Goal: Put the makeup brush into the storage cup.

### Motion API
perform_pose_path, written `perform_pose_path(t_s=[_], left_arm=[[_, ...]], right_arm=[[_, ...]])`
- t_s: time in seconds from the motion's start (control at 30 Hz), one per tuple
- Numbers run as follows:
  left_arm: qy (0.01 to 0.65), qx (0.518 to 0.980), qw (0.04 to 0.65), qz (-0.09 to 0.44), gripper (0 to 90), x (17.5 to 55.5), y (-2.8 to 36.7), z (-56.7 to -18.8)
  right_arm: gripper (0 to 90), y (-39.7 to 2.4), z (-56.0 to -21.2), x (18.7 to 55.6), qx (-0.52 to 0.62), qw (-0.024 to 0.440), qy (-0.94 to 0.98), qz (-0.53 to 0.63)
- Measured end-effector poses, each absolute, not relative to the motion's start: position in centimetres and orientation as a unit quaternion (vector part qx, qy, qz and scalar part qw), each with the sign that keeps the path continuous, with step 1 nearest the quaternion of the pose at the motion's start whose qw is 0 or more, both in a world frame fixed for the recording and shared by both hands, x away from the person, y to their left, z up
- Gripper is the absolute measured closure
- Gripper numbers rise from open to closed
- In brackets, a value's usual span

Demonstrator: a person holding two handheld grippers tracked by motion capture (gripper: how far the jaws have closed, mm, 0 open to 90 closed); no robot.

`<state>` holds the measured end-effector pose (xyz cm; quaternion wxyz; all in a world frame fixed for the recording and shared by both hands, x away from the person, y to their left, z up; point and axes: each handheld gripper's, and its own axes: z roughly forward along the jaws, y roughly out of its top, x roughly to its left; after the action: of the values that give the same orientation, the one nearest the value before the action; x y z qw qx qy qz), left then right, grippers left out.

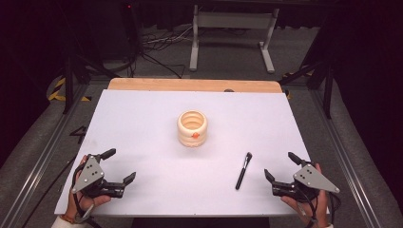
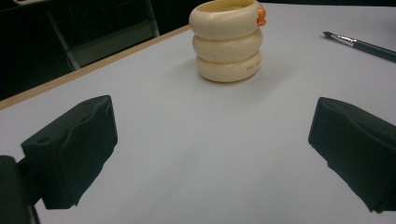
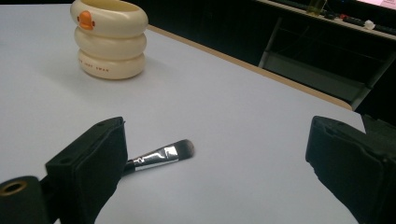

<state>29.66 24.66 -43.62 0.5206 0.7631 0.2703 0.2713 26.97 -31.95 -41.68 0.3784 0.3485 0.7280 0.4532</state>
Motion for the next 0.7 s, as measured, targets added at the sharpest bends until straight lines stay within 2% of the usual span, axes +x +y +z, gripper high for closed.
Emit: perform_pose_path(t_s=[0.7], left_arm=[[0.276, 0.767, 0.520, 0.253, 2.8, 29.87, 24.29, -44.43]], right_arm=[[8.2, -30.97, -41.98, 27.61, 0.364, 0.362, 0.744, 0.428]])
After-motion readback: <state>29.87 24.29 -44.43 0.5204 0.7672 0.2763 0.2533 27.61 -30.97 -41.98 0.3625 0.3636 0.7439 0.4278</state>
